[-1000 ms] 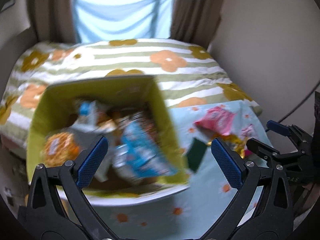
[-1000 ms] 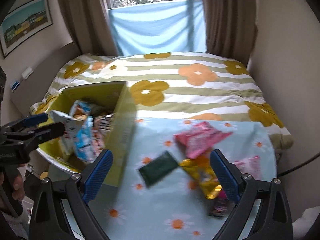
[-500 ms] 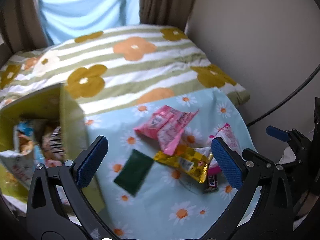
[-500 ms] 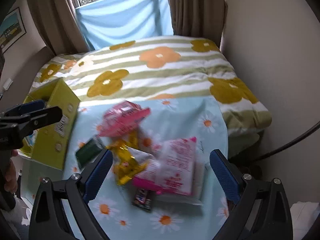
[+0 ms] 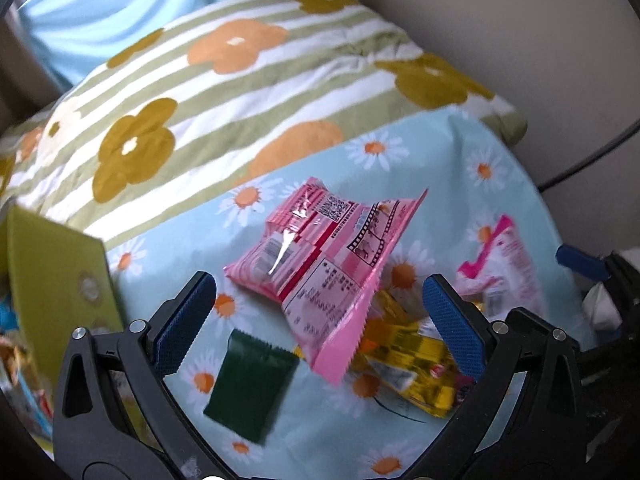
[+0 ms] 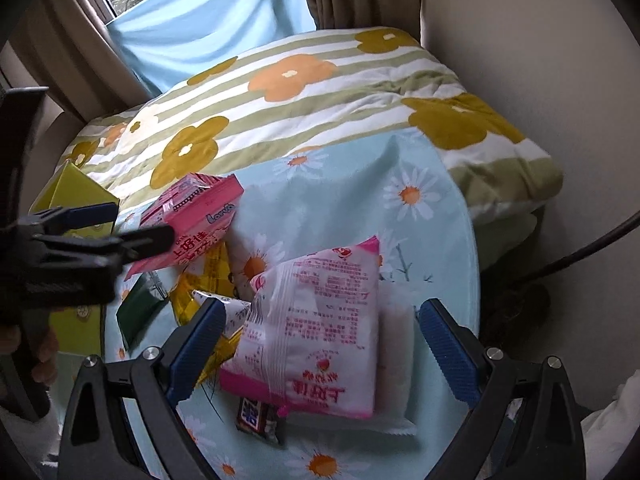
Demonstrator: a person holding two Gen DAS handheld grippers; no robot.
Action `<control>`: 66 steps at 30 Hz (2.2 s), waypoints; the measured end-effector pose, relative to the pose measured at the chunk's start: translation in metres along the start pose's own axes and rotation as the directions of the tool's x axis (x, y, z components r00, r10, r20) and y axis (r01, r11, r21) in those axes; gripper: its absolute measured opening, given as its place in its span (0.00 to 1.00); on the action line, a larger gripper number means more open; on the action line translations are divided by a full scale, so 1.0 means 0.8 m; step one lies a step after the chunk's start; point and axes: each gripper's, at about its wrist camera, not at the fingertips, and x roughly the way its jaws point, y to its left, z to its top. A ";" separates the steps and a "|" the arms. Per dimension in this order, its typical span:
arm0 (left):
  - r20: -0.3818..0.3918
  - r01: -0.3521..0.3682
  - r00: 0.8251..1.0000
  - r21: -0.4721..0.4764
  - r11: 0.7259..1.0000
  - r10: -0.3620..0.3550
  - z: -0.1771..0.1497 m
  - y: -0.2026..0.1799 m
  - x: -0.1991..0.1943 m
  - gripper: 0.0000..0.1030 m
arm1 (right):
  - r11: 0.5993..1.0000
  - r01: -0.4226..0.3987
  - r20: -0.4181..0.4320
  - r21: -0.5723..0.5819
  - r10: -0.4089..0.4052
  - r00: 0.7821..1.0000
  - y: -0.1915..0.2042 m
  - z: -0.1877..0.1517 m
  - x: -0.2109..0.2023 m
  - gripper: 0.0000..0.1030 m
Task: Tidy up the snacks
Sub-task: 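Grasp the pink QR-code bag with the left tool while the right grasps the pink-lettered white bag, then carry both pink bags over the yellow box and open both tools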
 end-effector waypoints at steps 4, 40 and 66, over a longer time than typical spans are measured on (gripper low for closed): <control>-0.026 -0.058 0.998 0.053 0.997 0.059 0.009 -0.005 0.027 0.99 | 0.999 -0.013 -0.008 0.050 0.013 1.000 -0.002 -0.002 0.017 0.94; -0.011 -0.078 0.997 -0.018 0.997 0.078 -0.003 0.028 0.016 0.62 | 0.999 -0.019 -0.011 -0.030 0.019 1.000 0.013 0.006 0.045 0.54; 0.235 -0.084 0.961 -0.258 0.962 0.147 -0.064 0.076 -0.202 0.62 | 0.965 -0.122 0.191 -0.231 0.168 0.967 0.080 0.044 -0.087 0.47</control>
